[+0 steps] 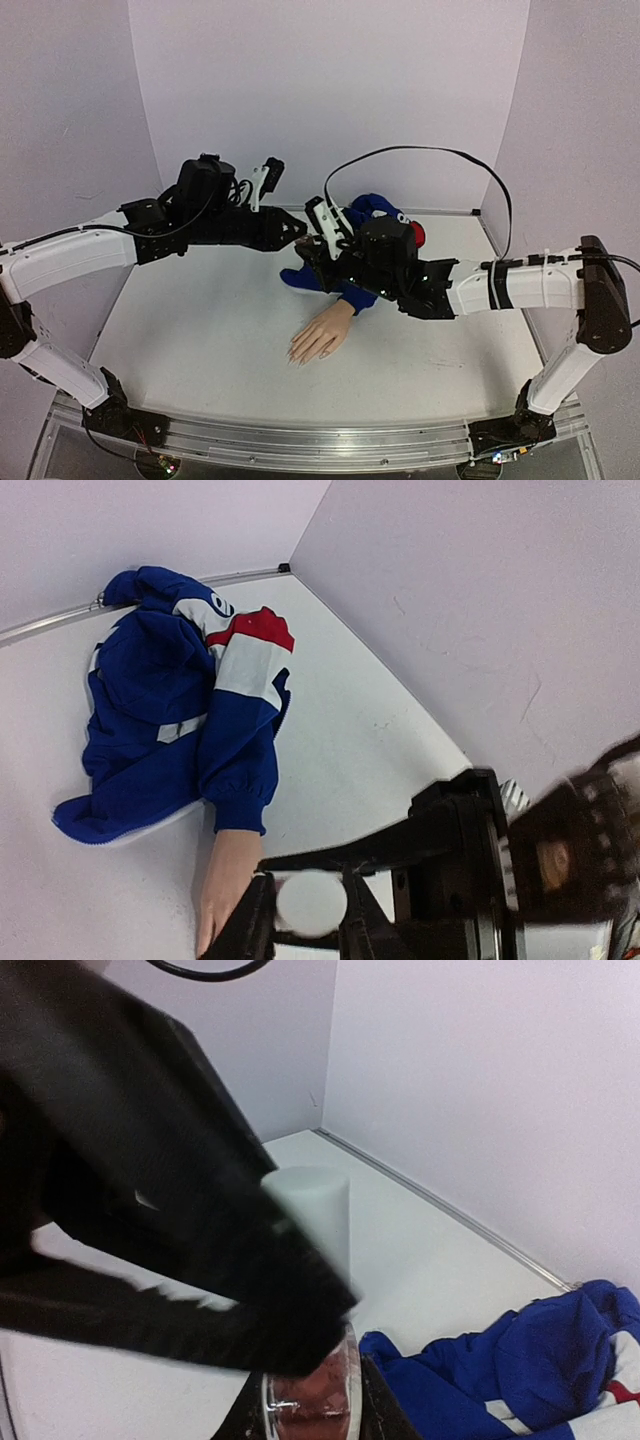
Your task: Paint the nails
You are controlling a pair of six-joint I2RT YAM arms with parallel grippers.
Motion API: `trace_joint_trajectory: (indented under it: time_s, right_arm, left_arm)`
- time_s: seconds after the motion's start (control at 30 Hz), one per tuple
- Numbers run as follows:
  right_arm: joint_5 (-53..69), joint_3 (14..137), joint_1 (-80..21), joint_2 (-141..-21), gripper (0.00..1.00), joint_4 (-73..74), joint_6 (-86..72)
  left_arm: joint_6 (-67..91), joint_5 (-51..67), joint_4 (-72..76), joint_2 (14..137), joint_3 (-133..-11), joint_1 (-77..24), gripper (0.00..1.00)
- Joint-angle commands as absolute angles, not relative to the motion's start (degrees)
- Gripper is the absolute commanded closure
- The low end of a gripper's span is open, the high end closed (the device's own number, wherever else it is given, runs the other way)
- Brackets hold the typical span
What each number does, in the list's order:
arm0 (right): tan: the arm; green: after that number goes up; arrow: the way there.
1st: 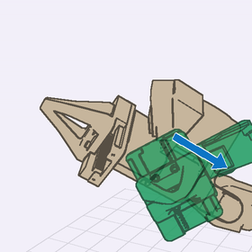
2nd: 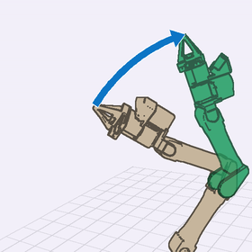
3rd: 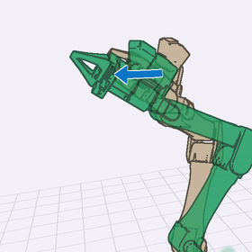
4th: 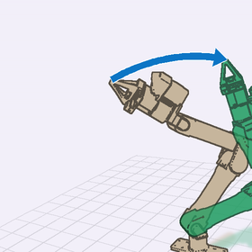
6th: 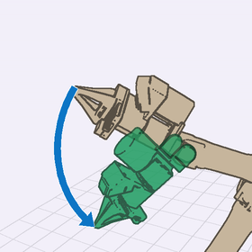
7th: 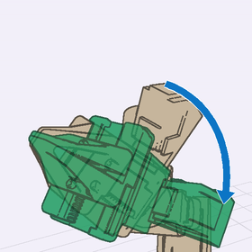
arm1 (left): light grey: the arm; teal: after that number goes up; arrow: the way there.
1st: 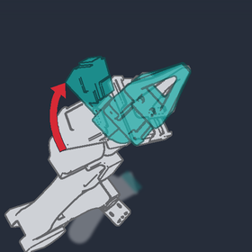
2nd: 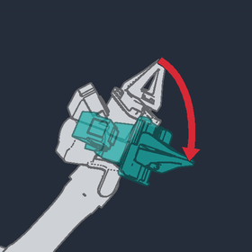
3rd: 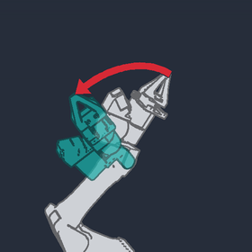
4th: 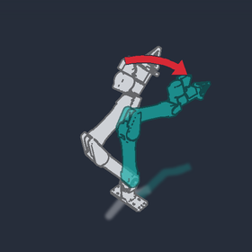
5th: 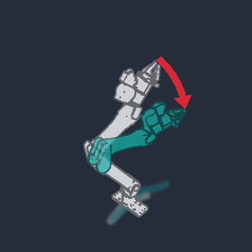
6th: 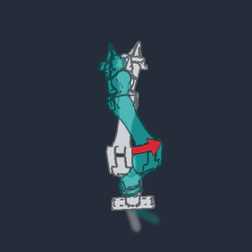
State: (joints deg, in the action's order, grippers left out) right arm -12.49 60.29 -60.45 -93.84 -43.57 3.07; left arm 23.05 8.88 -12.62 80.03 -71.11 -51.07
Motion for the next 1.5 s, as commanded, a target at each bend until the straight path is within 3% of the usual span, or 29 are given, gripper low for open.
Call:
trace_joint_trajectory:
  time_s: [0.0, 0.13, 0.3, 0.43, 0.67, 0.97, 1.47]
  right_arm:
    - [5.08, 58.54, -54.15, -90.73, 1.0, -47.86, -2.01]
    - [13.4, 58.36, -52.34, -89.36, 1.0, -48.19, -3.7]
    - [17.16, 57.98, -51.88, -89.07, 1.0, -48.48, -3.02]
    - [20.6, 55.76, -50.48, -87.07, 1.0, -48.6, -1.23]
    - [27.04, 54.86, -48.94, -85.74, 1.0, -48.72, -0.54]
    - [33.52, 57.73, -48.94, -87.56, 1.0, -46.67, -0.51]
    - [37.69, 59.78, -48.91, -90.19, 1.0, -45.79, -0.5]
  left_arm:
    - [22.86, 14.26, -12.49, 77.88, -73.49, -51.94, 0.67]
    - [22.27, 17.22, -12.24, 77.77, -73.43, -51.86, 0.64]
    - [21.93, 17.41, -12.37, 76.98, -73.09, -51.47, 0.39]
    - [22.52, 17.65, -15.14, 73.92, -73.39, -49.46, 0.28]
    - [22.62, 18.44, -24.29, 69.68, -75.88, -48.24, 0.24]
    - [20.55, 28.32, -44.1, 79.57, -91.12, -45.9, 0.29]
    - [20.57, 33.4, -44.94, 85.51, -95.18, -45.62, 0.36]
